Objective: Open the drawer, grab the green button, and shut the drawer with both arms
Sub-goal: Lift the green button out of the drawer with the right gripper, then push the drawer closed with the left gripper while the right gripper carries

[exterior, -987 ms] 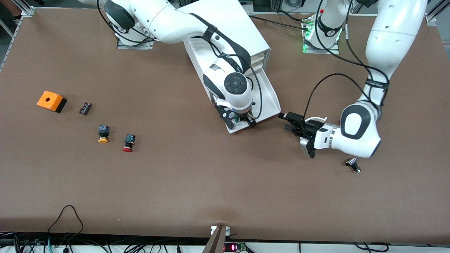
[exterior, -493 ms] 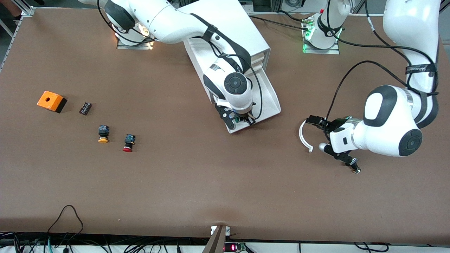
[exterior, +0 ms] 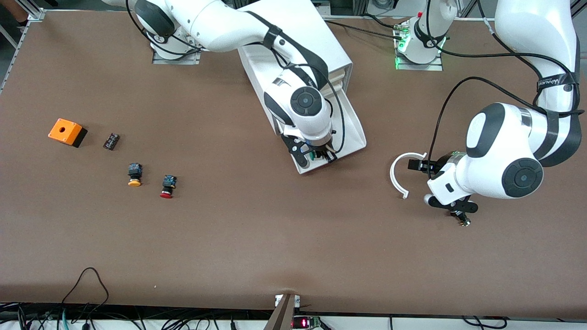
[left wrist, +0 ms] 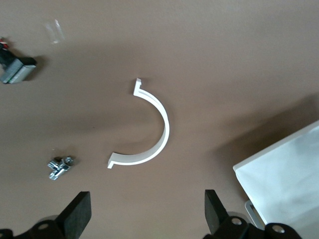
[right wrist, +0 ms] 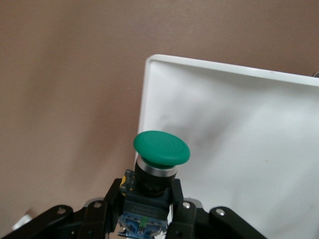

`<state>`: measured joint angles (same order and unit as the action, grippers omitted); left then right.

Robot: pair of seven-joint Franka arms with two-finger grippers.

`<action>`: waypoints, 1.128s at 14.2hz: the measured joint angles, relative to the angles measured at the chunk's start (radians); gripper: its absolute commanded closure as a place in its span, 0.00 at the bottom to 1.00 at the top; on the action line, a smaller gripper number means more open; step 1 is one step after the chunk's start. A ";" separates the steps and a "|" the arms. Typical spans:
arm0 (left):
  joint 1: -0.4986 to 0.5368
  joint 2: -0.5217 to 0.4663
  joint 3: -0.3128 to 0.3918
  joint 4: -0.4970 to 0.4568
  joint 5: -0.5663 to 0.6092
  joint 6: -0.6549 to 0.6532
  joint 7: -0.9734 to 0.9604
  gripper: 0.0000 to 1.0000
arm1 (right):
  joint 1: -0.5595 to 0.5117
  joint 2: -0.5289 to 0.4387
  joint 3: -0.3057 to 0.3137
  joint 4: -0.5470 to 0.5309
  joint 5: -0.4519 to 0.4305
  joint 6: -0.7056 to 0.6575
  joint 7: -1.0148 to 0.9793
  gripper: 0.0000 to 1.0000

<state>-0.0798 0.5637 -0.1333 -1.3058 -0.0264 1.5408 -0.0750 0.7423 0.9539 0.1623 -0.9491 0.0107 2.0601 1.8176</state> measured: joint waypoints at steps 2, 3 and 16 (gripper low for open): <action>-0.008 -0.007 0.000 0.013 0.016 0.002 -0.008 0.00 | -0.009 -0.043 -0.008 0.002 0.000 -0.045 -0.083 1.00; -0.007 -0.009 0.002 0.026 0.019 0.002 -0.008 0.00 | -0.019 -0.063 -0.010 0.002 -0.001 -0.084 -0.147 1.00; -0.111 0.009 -0.007 -0.154 -0.029 0.423 -0.527 0.01 | -0.371 -0.252 -0.019 -0.130 -0.001 -0.410 -1.204 1.00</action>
<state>-0.1903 0.5724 -0.1404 -1.4598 -0.0558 1.9639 -0.6024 0.3709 0.7021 0.1432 -1.0788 0.0099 1.6502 0.6133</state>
